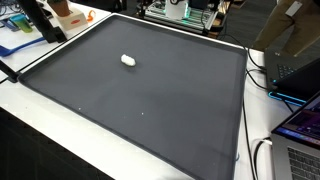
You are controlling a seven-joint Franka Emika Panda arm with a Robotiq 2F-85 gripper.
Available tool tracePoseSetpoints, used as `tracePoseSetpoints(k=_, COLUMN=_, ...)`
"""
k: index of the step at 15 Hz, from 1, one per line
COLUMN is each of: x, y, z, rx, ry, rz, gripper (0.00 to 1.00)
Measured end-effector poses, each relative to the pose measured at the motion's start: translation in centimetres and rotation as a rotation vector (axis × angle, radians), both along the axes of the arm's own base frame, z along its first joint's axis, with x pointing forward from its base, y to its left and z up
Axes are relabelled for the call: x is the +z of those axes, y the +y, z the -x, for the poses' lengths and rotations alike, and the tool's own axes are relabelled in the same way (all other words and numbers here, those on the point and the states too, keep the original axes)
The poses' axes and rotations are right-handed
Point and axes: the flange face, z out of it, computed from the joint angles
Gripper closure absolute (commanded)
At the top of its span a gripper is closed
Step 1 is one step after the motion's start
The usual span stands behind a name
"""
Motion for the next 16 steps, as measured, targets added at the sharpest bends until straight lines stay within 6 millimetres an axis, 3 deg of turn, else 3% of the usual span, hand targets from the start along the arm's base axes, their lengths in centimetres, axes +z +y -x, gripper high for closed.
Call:
tracePoseSetpoints(k=6, x=-0.2, y=2.0, z=-1.2, rx=0.000, ry=-0.116, rz=-0.051, gripper=0.00)
tracePoseSetpoints(k=10, x=-1.7, y=3.0, z=-1.6, rx=0.027, ry=-0.126, rz=-0.065, gripper=0.00)
tracePoseSetpoints(k=16, x=-5.0, y=2.3, z=-2.0, rx=0.024, ry=-0.136, rz=-0.046, gripper=0.00)
